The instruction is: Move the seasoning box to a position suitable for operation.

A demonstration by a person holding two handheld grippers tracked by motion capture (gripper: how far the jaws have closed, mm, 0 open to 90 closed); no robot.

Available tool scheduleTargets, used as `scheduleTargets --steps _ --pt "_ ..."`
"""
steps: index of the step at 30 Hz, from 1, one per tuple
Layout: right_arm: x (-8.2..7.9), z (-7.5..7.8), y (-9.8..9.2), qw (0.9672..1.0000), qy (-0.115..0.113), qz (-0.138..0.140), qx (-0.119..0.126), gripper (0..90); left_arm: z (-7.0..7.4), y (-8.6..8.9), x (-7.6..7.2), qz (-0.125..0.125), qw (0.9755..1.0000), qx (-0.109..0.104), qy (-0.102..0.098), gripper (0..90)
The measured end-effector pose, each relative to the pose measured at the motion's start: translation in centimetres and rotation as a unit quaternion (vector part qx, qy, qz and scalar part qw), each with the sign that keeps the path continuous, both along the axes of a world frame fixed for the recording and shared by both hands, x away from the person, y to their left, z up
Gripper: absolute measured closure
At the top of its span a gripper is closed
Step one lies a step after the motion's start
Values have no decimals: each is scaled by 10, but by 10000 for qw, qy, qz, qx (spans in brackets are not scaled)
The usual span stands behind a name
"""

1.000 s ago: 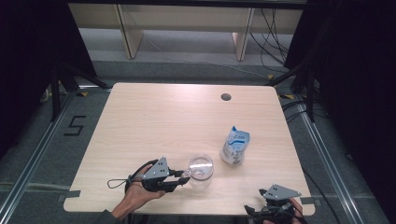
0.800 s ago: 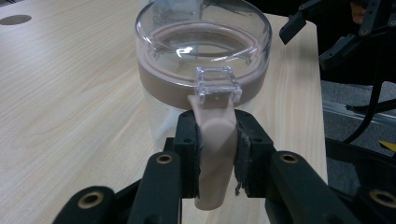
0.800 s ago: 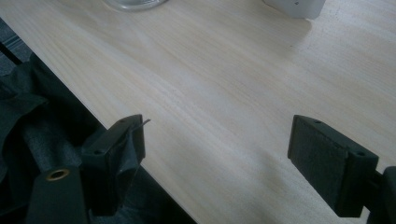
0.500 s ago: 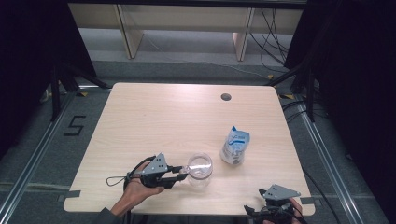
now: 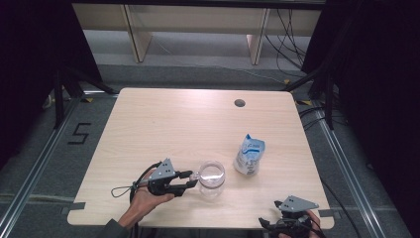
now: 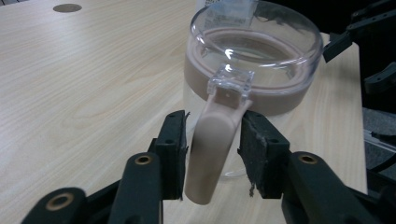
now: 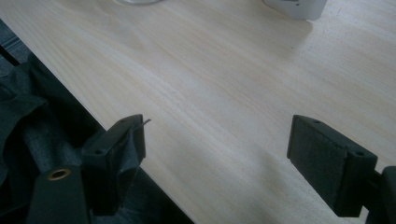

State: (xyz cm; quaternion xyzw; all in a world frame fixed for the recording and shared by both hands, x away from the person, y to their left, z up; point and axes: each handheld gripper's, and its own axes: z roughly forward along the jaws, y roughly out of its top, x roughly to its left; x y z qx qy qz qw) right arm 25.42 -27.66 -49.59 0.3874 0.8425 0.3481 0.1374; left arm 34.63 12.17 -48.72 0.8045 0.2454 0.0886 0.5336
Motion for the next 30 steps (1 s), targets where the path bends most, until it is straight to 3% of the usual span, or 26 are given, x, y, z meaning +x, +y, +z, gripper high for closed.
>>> scheduleTargets --steps 4,6,7,14,19,20,21,22,25,26,30 --pt "1 0 -1 10000 -3 35 40 206 0 2 -5 42 9997 -80 226 495" --pt "-1 0 1 9998 88 -103 108 207 0 2 -6 73 9996 -60 248 448" --pt "0 1 -1 9999 53 -57 84 207 0 2 -9 188 9991 -79 382 425" --pt "1 0 -2 9999 41 4 104 208 4 8 -18 421 9977 -65 532 332" --pt "-2 2 -1 9996 157 -162 180 210 7 11 -25 608 9962 -50 617 303" --pt "1 1 -4 9999 13 -12 164 210 8 12 -26 619 9965 -10 569 303" --pt "-1 1 -5 9997 46 -147 193 212 9 11 -27 650 9959 -78 622 292" --pt "0 0 -6 9998 -5 -106 188 211 9 11 -27 645 9961 -97 602 291" --pt "1 0 -9 9998 23 -88 160 209 12 10 -30 769 9946 -150 674 288" --pt "2 2 -9 9995 127 -27 272 210 14 10 -31 800 9941 -194 704 288" --pt "2 0 -9 9997 82 11 211 209 18 10 -33 886 9933 -242 698 289"
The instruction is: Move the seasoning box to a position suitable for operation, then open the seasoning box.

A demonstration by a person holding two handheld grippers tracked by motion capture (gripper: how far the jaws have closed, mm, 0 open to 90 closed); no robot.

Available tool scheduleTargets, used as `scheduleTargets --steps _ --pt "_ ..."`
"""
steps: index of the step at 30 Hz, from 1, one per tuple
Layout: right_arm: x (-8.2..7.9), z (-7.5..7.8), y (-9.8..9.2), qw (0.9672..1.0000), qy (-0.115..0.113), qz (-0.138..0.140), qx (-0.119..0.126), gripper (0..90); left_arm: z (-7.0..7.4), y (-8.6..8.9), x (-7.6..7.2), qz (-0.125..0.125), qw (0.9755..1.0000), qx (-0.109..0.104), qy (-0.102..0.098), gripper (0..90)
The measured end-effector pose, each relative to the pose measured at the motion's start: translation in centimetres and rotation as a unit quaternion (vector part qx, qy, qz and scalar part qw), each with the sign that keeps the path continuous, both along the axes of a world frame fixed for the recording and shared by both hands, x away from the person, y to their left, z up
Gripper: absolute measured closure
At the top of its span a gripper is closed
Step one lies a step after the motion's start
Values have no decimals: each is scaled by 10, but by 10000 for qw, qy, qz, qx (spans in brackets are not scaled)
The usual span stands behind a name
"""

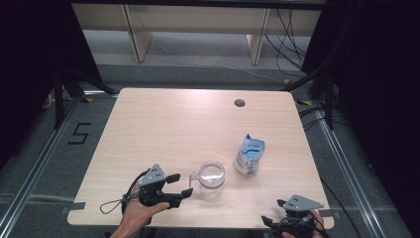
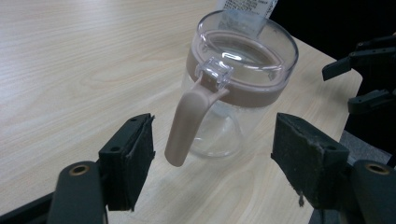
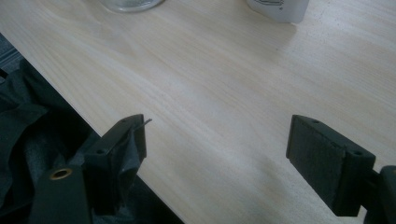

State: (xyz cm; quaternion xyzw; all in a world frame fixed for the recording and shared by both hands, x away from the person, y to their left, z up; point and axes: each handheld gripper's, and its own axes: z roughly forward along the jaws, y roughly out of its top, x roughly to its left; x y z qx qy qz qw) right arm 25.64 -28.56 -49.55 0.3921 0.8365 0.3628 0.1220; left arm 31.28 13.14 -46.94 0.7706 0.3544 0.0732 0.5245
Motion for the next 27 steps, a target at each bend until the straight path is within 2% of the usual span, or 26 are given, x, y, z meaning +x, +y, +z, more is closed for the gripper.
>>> scheduleTargets --steps 1,2,3,5,6,10,11,12,13,14,15,16,17,18,19,20,21,22,23,24,25,26,27 --pt "-2 1 2 9999 -8 -115 -37 209 2 0 -1 -27 10000 30 -60 289" --pt "-2 1 2 9999 -32 -145 -49 209 4 0 -2 40 10000 71 -19 290" --pt "-3 1 3 9998 40 -187 -28 210 4 0 -2 67 10000 37 2 291" --pt "-4 1 3 9997 43 -235 -18 210 5 0 -1 32 10000 -7 3 292" --pt "-1 1 1 9998 -74 -146 -68 209 6 0 -1 45 10000 7 0 294" --pt "-2 1 2 9999 -58 -144 -73 209 7 -1 -1 99 9999 53 -20 305" --pt "-2 1 2 9999 -69 -119 -68 209 7 -1 -1 84 10000 21 -49 305" --pt "-2 0 2 9999 -73 -67 -56 209 8 0 0 28 9999 87 -68 314" --pt "-1 0 2 10000 -81 -30 -16 209 9 -1 0 61 9999 67 -46 319" --pt "-2 1 2 9999 -47 -124 -49 209 9 -2 1 73 10000 -7 -55 324" --pt "-4 1 3 9998 45 -214 -1 208 10 -2 1 59 10000 -9 -55 345" --pt "-2 1 1 9999 -62 -124 -80 208 11 -3 1 42 10000 0 -73 373" --pt "-2 1 1 9999 -12 -164 -42 208 14 -3 2 1 9998 -19 -207 432" --pt "-2 1 1 9999 -39 -151 -42 208 14 -3 2 1 9998 -19 -207 474" --pt "-2 1 2 9999 -34 -152 -41 208 17 -3 3 -66 9995 -60 -308 521" --pt "-2 1 2 9999 -30 -149 -41 208 18 -4 2 -10 9995 -37 -319 559" --pt "-4 1 4 9997 75 -250 -9 208 20 -5 3 -44 9992 -15 -400 611" --pt "-2 1 4 9998 14 -189 -28 208 20 -5 3 -44 9992 -15 -400 655" --pt "-2 1 4 9998 14 -189 -28 208 21 -6 3 -57 9991 -58 -413 655" --pt "-2 0 5 9998 -25 -184 -23 208 23 -8 3 -31 9987 -34 -499 740" --pt "-3 1 6 9998 50 -180 12 209 23 -10 4 -77 9984 -74 -556 772" --pt "-3 2 7 9998 1 -213 -4 209 25 -11 4 -7 9986 -62 -524 796" --pt "-1 1 6 9999 -82 -93 -39 210 25 -12 5 -46 9983 -41 -579 819"
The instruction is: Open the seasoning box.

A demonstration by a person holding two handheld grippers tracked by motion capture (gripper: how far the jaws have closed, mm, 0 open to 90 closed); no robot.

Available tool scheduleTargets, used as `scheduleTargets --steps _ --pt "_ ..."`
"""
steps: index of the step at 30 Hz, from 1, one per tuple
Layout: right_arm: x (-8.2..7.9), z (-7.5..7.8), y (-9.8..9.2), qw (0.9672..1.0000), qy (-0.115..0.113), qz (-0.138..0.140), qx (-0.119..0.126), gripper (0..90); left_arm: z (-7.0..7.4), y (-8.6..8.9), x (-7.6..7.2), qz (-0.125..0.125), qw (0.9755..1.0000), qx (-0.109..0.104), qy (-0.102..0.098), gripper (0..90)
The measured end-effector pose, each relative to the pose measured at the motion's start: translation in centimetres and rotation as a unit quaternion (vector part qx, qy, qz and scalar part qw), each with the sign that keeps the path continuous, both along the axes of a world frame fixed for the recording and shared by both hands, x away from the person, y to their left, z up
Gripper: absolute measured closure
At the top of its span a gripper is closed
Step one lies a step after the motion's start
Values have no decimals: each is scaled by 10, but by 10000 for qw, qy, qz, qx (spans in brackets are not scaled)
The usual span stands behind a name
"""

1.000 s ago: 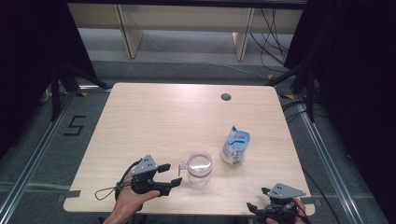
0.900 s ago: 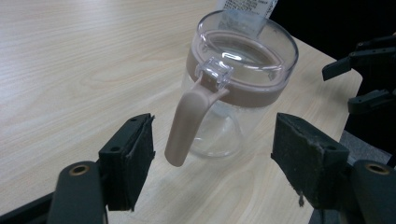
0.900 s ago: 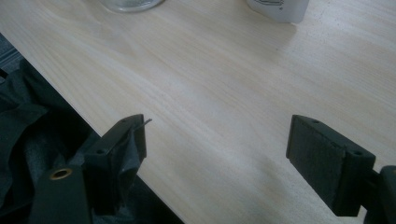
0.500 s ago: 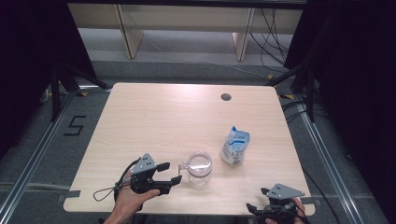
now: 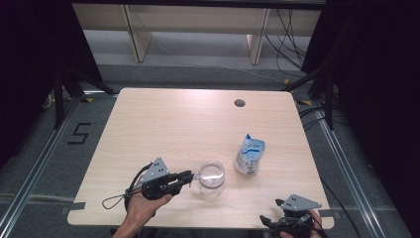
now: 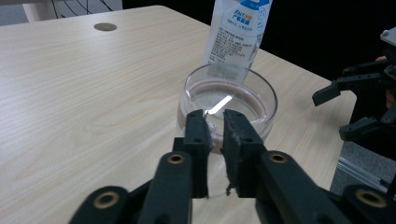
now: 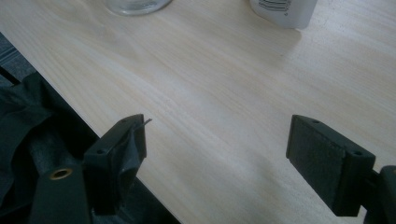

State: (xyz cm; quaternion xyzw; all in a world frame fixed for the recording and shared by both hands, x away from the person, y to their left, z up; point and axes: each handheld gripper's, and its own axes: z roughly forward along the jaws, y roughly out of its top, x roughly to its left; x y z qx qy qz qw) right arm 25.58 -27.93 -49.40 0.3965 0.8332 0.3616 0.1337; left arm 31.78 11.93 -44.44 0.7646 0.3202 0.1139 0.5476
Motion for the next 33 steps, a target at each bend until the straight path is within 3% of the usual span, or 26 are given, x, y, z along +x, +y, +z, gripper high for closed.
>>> scheduleTargets --steps 2,5,6,10,13,14,17,18,19,21,23,25,33 --pt "-1 1 2 10000 27 -54 6 216 1 -2 1 51 10000 27 -10 849" --pt "2 -1 1 9998 -116 125 -52 219 2 -3 3 59 10000 -39 -33 867" --pt "1 1 0 10000 9 75 16 219 3 -3 3 93 9999 -71 -41 875" --pt "2 1 1 10000 -47 -10 -30 223 4 -4 5 110 9999 -35 -52 890" --pt "2 3 7 9999 -46 -57 74 243 4 -5 7 108 9999 14 -74 892" --pt "5 3 7 9998 -164 84 44 252 4 -6 8 92 9999 24 -84 892" --pt "7 5 12 9994 -305 130 38 259 3 -7 10 100 9999 70 -68 893" --pt "6 6 14 9996 -234 69 139 284 3 -8 11 96 9999 -6 -38 894" --pt "10 6 13 9989 -387 220 112 293 3 -8 11 116 9999 40 -35 894" --pt "13 8 13 9984 -523 158 122 305 2 -10 12 76 10000 -2 -26 894" --pt "12 9 14 9988 -443 82 188 309 2 -10 12 105 9999 50 -17 894" --pt "18 11 15 9980 -597 101 198 314 1 -11 13 56 9999 69 -57 894" --pt "24 14 22 9966 -773 214 198 348 -3 -11 14 104 9998 181 -31 894"
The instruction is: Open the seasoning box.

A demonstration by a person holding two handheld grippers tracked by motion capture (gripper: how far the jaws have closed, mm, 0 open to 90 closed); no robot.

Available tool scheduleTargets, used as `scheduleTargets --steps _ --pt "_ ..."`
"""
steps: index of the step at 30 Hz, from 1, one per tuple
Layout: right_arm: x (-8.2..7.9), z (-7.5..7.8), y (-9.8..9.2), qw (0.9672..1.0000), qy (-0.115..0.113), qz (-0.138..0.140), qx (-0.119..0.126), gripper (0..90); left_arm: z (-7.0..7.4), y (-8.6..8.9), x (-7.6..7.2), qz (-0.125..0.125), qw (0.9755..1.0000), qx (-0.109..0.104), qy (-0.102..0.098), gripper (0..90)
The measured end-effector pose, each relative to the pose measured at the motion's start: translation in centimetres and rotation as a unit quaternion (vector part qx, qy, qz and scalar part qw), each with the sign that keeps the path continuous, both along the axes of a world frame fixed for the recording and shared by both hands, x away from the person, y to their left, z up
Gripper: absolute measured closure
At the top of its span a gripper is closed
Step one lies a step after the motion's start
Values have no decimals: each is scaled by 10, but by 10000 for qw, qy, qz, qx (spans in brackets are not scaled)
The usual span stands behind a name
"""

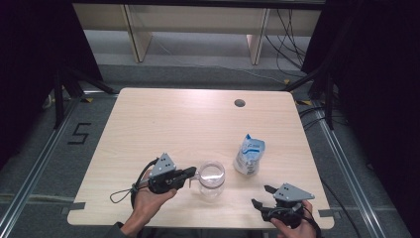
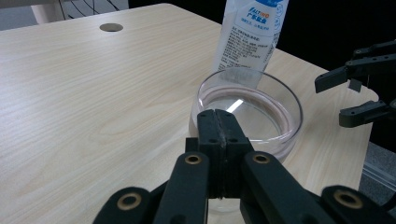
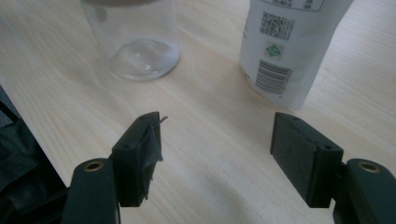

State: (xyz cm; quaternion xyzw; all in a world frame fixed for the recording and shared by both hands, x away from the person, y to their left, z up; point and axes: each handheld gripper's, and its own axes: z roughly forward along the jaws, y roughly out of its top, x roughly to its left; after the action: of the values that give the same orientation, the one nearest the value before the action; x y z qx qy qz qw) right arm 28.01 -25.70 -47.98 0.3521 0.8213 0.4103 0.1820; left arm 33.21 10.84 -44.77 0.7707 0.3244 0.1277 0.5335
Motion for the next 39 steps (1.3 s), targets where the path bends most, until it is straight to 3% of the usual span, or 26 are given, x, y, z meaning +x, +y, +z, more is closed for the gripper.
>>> scheduleTargets --steps 1,2,4,8,12,22,24,25,27,30,31,36,37,39 --pt "0 0 0 10000 0 0 0 348 0 0 0 0 10000 0 0 894" --pt "1 0 1 9999 -147 22 -35 351 0 0 0 -17 10000 31 -29 894" --pt "2 1 5 9999 -70 84 42 372 0 0 0 3 10000 -7 -21 893" --pt "5 2 8 9997 -213 84 48 413 -2 1 0 22 9999 -108 -10 893" --pt "7 3 13 9995 -155 222 157 459 -3 2 0 27 9999 -105 -33 893" --pt "15 7 29 9979 -426 442 202 597 -4 3 0 10 9999 -143 -76 893" --pt "15 7 30 9977 -433 474 201 605 -5 3 -1 25 9999 -141 -93 893" --pt "15 7 32 9982 -322 445 225 615 -5 3 0 2 9998 -152 -95 893" --pt "18 7 36 9973 -451 551 193 643 -6 3 0 -21 9997 -196 -107 893" --pt "19 8 39 9971 -410 600 225 668 -6 3 0 0 9998 -195 -106 893" --pt "20 8 40 9967 -487 610 228 678 -6 3 0 11 9998 -160 -99 893" --pt "21 10 44 9963 -391 668 383 732 -6 4 0 6 9998 -163 -111 893" --pt "23 11 46 9955 -553 660 398 762 -6 4 0 1 9998 -158 -120 893" --pt "24 11 47 9951 -579 700 402 776 -7 4 -1 40 9997 -212 -62 893"
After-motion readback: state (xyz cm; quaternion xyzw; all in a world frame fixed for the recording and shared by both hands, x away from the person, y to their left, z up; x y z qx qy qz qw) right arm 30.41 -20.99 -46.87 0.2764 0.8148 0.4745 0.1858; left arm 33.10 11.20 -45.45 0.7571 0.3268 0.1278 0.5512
